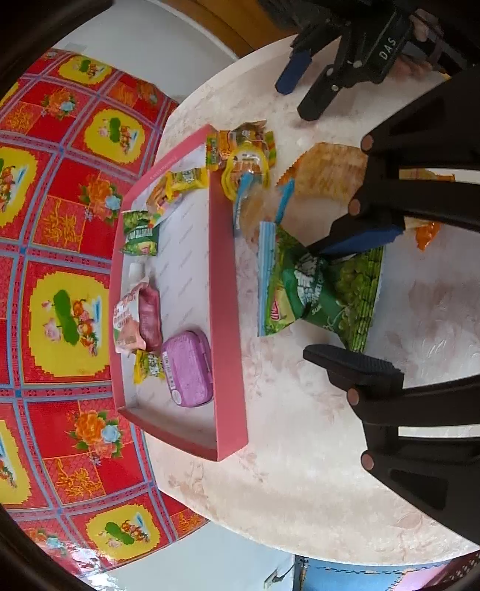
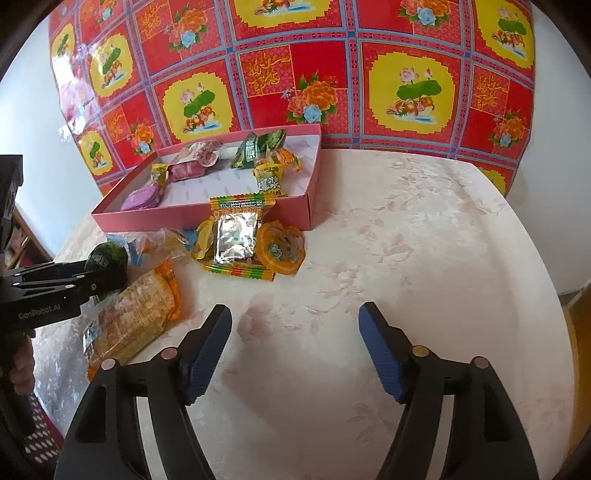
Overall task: Organize snacks
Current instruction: 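Grasp the green pea snack bag with the left tool and lift it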
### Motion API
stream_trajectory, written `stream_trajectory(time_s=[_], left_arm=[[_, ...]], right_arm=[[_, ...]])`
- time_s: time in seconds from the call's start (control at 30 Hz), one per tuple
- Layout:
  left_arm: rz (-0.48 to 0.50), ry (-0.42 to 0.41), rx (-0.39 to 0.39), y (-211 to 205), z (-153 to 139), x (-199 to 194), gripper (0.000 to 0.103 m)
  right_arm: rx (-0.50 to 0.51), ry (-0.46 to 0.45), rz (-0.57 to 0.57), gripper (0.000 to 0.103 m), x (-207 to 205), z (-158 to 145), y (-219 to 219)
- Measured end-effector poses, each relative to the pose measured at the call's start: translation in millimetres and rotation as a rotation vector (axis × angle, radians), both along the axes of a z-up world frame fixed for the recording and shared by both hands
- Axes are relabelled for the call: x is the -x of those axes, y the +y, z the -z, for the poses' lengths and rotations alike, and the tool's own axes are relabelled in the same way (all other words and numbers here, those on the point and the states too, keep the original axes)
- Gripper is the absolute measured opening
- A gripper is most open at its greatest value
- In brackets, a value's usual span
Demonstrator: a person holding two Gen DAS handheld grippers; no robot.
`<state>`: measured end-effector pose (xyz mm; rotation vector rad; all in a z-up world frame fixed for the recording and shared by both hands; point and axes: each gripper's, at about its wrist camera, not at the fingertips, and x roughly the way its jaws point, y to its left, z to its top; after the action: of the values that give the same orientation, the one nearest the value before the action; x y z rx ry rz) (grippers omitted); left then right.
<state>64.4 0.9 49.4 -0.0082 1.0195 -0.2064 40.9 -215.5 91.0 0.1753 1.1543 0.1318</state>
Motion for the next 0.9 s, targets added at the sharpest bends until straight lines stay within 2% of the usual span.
stream_trajectory(time_s=[0.3, 0.37, 0.43, 0.53, 0.63, 0.8, 0.9], left_arm=[[0.007, -0.013, -0.060, -8.7, 3.5, 1.3, 0.051], [0.001, -0.018, -0.062, -7.2, 3.8, 3.2, 0.050], [-0.013, -0.022, -0.049, -1.7, 3.6, 5.1, 0.043], [-0.050, -0.026, -0.036, 10.7, 3.5, 8.0, 0.041], [-0.089, -0.024, -0.034, 25.0, 3.9, 10.1, 0.041], [-0.133, -0.017, -0.022, 42.5, 4.8, 15.9, 0.041], [-0.146, -0.027, -0.002, 49.6, 5.9, 22.0, 0.041]], right_arm=[[0.033, 0.013, -0.001, 0.076, -2.1, 0.6, 4.7], [0.034, 0.019, 0.005, 0.076, -2.1, 0.1, 5.2], [0.027, 0.022, 0.016, 0.076, -1.4, -0.5, 4.8], [0.020, 0.035, 0.013, 0.076, -0.9, -1.7, 5.7], [-0.035, 0.061, 0.016, 0.075, -0.8, -5.5, 6.7], [-0.069, 0.069, -0.027, 0.075, -1.1, -18.2, 24.5], [-0.184, 0.115, -0.008, 0.075, -1.6, -22.1, 29.2]])
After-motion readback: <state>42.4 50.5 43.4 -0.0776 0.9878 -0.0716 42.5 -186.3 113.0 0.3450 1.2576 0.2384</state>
